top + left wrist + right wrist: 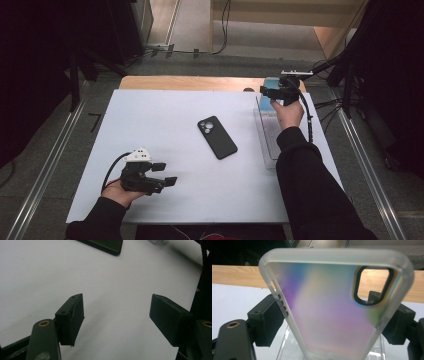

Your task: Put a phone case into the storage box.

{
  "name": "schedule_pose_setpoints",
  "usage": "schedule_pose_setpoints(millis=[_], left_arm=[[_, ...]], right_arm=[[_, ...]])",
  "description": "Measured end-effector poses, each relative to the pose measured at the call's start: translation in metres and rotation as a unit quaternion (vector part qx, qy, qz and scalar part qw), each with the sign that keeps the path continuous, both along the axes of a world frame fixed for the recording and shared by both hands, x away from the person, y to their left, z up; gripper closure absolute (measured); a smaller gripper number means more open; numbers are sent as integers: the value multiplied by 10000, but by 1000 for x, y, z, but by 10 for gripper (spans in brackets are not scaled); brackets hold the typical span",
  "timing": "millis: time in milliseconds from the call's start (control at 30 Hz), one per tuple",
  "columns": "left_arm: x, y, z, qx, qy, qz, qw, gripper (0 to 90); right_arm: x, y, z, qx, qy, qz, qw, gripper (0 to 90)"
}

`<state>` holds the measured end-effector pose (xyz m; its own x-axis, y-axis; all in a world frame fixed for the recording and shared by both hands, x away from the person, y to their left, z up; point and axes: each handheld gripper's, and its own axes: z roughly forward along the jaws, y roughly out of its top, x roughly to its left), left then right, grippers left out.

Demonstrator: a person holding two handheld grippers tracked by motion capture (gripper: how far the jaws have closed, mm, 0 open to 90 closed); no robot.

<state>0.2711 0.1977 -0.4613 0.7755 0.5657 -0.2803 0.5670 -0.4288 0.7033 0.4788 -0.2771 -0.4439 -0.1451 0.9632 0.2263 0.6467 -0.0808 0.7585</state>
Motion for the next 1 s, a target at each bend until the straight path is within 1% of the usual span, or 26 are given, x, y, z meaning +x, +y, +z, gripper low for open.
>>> schedule_pose_setpoints(millis=[167,233,367,400,467,500,567,600,633,700,767,833,1000], left_arm=[[1,0,0,25,13,-29,10000,284],[1,0,0,17,13,-27,10000,284],[1,0,-1,15,33,-38,10000,284],[1,0,-1,19,35,-25,10000,284],[1,-1,-1,14,29,-26,10000,284],[1,0,-1,21,29,-35,10000,284],[1,0,-1,20,22,-35,10000,283],[1,0,0,7,27,-17,10000,284],[1,0,0,-12,27,-3,10000,284],[2,1,0,-26,17,14,10000,283],[2,1,0,-29,22,17,10000,284],[2,2,0,-20,18,20,10000,284],[3,2,0,-12,38,23,10000,284]], right_arm=[[6,0,-8,19,43,-36,10000,144],[7,0,-9,-24,-32,9,10000,145],[9,3,-11,-118,-72,73,9999,141],[9,4,-11,-173,-103,73,9998,141],[11,5,-11,-220,-93,45,9997,129],[11,5,-12,-189,-103,37,9998,104],[11,4,-12,-71,-209,75,9997,70],[11,3,-12,-65,-222,92,9997,29],[12,4,-12,-88,-214,79,9997,9],[13,4,-12,-82,-148,121,9998,9],[13,4,-12,-92,-130,154,9998,6],[13,4,-11,-89,-122,119,9998,0],[11,1,-7,-41,-63,199,9998,0]])
